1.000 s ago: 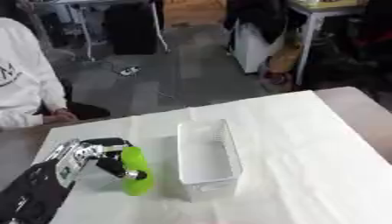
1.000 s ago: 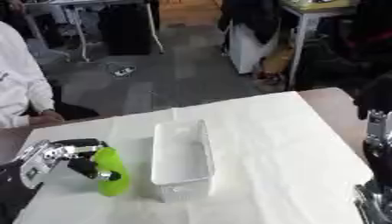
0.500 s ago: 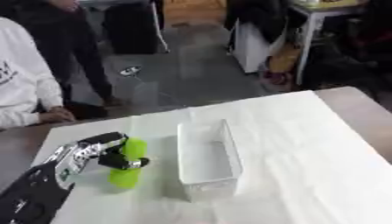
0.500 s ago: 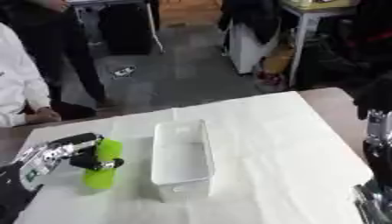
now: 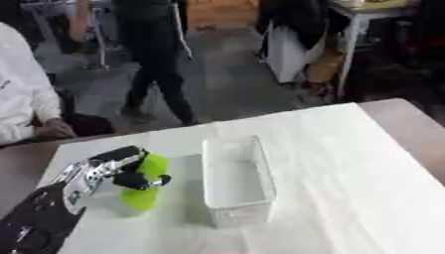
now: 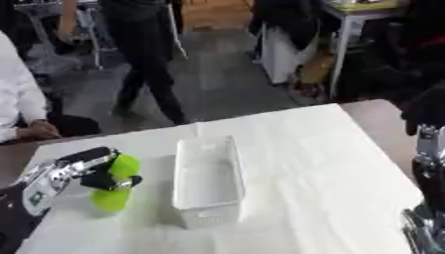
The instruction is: Pick up objects on the table and place them in the box.
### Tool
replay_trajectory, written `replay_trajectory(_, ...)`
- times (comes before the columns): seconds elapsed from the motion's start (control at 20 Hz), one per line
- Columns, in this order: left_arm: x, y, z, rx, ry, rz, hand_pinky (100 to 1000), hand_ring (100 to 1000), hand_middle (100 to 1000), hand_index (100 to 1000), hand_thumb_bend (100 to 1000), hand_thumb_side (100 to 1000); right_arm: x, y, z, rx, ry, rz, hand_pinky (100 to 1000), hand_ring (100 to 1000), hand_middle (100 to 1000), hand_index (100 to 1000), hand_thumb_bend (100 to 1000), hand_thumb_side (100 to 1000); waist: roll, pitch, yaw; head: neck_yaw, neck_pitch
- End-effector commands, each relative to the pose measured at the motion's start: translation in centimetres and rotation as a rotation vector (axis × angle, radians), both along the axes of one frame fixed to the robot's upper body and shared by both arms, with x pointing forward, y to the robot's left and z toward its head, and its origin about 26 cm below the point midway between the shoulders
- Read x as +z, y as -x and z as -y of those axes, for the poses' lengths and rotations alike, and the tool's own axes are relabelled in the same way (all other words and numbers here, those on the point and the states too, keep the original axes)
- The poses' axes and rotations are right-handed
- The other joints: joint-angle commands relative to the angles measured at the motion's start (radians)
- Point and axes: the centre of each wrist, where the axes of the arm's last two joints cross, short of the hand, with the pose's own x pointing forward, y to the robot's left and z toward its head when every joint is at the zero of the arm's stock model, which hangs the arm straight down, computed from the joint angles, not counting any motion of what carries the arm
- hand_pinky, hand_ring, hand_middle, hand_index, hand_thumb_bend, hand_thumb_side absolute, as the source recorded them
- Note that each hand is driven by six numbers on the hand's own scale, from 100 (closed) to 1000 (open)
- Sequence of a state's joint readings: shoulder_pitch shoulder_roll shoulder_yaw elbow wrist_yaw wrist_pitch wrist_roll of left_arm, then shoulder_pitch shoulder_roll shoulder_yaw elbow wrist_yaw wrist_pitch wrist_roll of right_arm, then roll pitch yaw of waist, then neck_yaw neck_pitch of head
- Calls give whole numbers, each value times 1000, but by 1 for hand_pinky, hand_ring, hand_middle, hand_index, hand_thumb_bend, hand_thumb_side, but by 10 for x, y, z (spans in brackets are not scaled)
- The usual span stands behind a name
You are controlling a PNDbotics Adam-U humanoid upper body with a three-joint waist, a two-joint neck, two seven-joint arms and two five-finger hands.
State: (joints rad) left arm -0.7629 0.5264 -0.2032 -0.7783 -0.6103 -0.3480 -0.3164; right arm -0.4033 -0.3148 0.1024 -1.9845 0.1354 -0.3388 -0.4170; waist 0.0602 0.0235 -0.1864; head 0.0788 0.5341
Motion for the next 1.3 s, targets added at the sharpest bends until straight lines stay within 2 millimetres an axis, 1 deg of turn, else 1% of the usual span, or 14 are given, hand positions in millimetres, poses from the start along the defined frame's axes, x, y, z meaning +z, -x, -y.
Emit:
replay_trajectory(0.05,27,-1,-11,20,26,73,100,100,100,311,100,725,8,2,-1,5,2,31,113,300,299,313,371,472,-4,-14,4,2,5)
replay_trajectory(0.4,52,0,2,5,169,191,100,100,100,316,100,711,7,2,0,0,5,27,113,300,299,313,370,471,-4,-16,10,-1,4)
replay_trajectory(0.8,79,1,26,-42,328,335,100,100,100,297,100,672,6,2,1,-3,9,24,112,300,298,313,370,472,-3,-19,13,-1,3)
replay_trajectory(1.05,84,1,41,-84,383,364,100,100,100,285,100,662,5,3,0,2,11,22,112,300,298,313,369,472,-3,-18,14,4,0)
replay_trajectory(1.3,85,-1,64,-161,414,363,100,100,100,282,100,665,5,3,0,8,17,18,110,300,298,313,366,470,-2,-15,11,11,-2)
